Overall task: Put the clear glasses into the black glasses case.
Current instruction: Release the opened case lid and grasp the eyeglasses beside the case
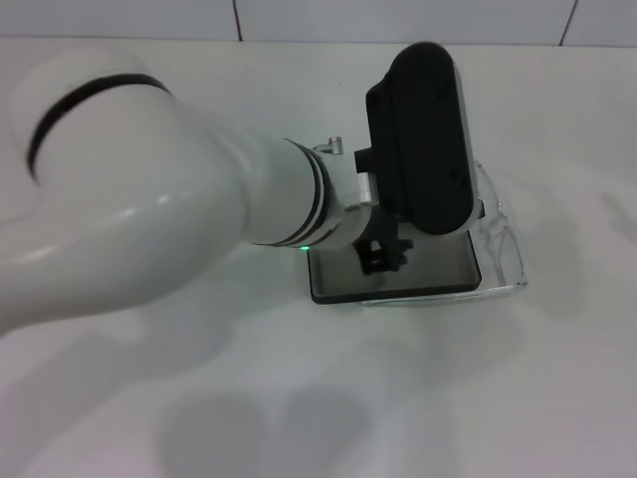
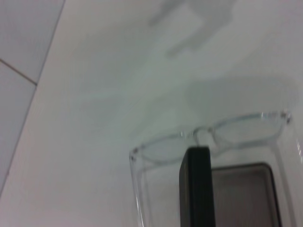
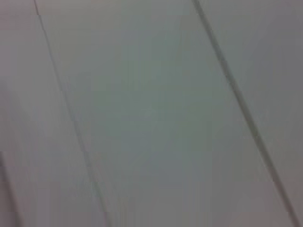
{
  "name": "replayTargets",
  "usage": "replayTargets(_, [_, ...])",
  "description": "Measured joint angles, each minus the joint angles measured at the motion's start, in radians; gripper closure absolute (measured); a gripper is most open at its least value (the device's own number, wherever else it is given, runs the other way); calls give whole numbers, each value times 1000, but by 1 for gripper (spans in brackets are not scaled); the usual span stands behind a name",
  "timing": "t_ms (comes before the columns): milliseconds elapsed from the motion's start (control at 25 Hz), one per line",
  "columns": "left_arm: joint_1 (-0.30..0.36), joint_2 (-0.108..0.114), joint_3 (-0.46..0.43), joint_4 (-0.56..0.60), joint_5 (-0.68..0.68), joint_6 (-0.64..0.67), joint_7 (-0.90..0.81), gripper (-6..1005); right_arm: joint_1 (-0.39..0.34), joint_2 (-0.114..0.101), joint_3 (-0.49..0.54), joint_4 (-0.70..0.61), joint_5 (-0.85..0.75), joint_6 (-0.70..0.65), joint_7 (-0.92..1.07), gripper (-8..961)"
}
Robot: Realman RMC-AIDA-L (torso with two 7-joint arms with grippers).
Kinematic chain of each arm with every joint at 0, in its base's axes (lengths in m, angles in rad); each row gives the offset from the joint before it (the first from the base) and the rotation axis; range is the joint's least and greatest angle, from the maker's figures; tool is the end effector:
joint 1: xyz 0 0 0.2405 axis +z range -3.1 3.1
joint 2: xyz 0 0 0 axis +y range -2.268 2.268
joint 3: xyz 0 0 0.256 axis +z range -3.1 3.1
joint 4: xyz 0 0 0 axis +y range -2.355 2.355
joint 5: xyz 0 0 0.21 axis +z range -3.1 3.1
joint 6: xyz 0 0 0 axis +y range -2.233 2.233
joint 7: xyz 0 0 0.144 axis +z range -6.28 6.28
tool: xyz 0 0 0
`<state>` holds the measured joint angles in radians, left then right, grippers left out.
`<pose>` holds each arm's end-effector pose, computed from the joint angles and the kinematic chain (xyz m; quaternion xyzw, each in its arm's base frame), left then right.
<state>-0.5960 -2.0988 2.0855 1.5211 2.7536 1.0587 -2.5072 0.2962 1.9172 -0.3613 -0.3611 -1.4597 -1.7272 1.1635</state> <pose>-0.0814 0.3156 -0.1064 -0.9595 0.0896 0.1524 0.2193 0.3446 0.2734 0.1202 -0.7441 0.2396 0.4866 0.3901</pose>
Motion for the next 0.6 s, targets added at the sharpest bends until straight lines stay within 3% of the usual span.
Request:
replayTargets(320, [84,2,-57,177,-48,12,1,543,54,14,-224,-284,-190,152,390,94])
replayTargets(360, [114,3,-108,236,-104,9,6,543,63,19,-257,-334,-241,163,454,104])
replayTargets(440, [127,4,-140,262,-142,6,9,543,77,35,-301,-427,-342,178,551,123])
replayTargets(600, [155,6,-245,300,-290,13,63,542,101,87,-333,-616,-546,176,723,172])
